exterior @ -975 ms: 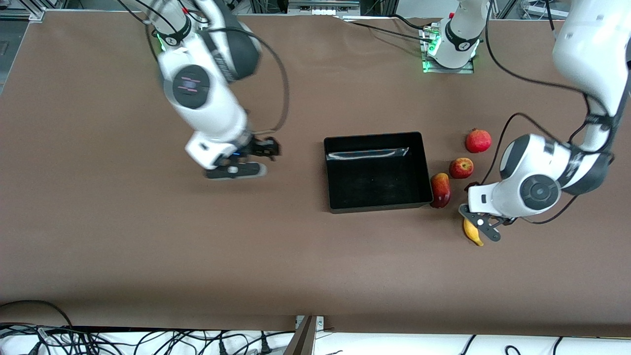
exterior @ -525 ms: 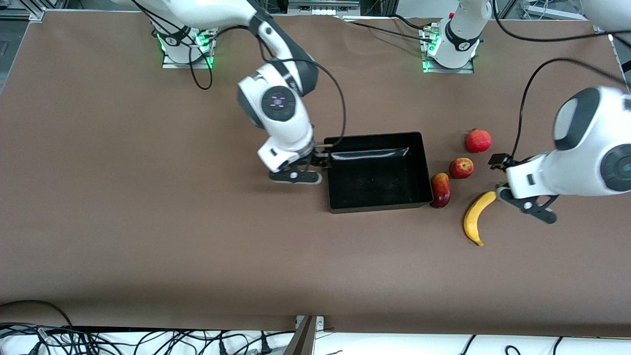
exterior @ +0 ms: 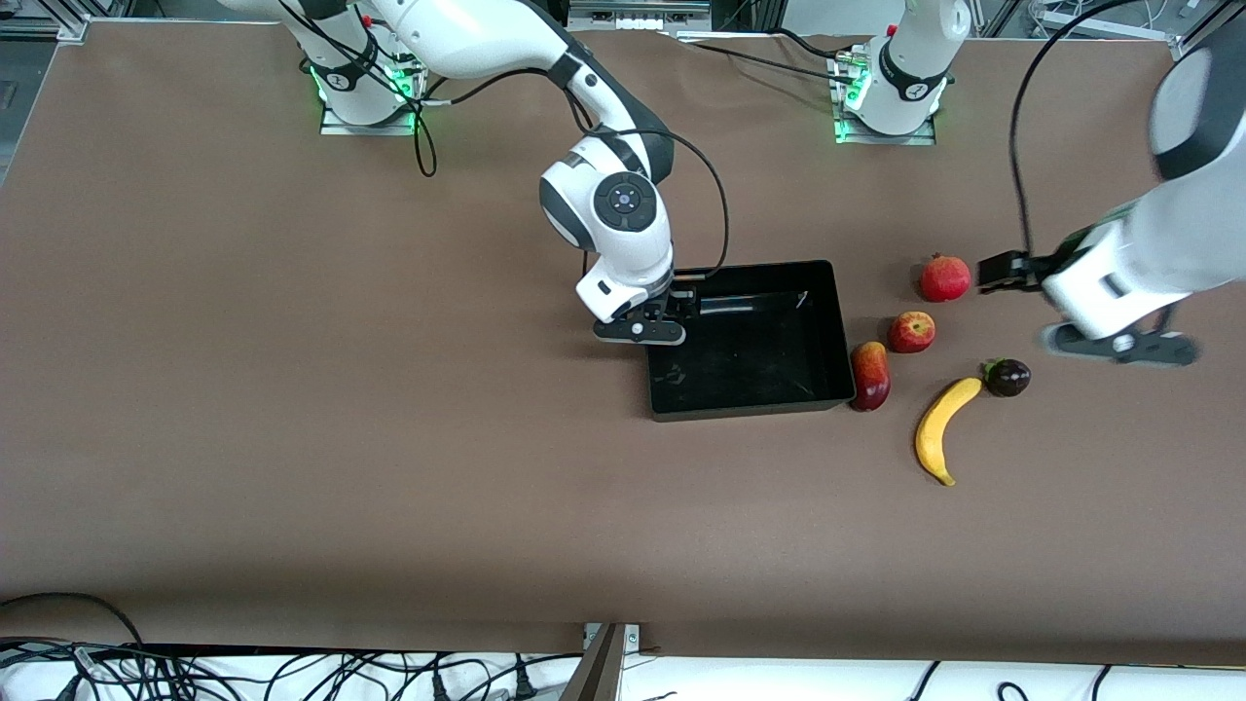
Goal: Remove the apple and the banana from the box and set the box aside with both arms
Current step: 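Drag the empty black tray away from the fruits with the right gripper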
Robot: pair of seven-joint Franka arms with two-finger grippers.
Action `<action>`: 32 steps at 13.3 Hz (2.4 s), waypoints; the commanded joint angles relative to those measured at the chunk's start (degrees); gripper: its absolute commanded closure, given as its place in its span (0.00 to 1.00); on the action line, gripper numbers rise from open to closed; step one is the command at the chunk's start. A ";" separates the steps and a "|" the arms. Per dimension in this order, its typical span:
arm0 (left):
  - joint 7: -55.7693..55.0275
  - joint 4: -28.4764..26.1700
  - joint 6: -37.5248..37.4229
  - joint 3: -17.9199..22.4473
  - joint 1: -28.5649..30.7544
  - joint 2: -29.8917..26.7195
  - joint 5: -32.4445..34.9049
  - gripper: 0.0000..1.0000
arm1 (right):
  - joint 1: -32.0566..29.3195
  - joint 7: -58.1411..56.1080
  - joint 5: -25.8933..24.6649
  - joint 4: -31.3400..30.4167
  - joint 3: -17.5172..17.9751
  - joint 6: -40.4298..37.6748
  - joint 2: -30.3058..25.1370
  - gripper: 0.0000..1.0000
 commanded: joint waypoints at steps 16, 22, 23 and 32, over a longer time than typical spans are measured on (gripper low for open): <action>0.75 -21.73 15.33 5.97 -2.82 -17.26 -6.53 0.00 | -8.85 -12.36 -2.52 0.73 -1.01 -10.08 -6.91 1.00; 0.83 -21.73 15.25 5.97 -2.91 -17.26 -6.80 0.00 | -21.94 -35.84 -1.90 -19.54 -3.55 -9.07 -22.38 1.00; 0.83 -21.73 15.25 5.97 -3.00 -17.26 -6.80 0.00 | -24.40 -39.00 -1.90 -24.37 -4.08 -5.92 -24.66 1.00; 0.83 -21.73 15.07 5.88 -2.91 -17.44 -6.80 0.00 | -31.72 -50.90 -1.55 -49.46 -11.29 12.74 -31.46 1.00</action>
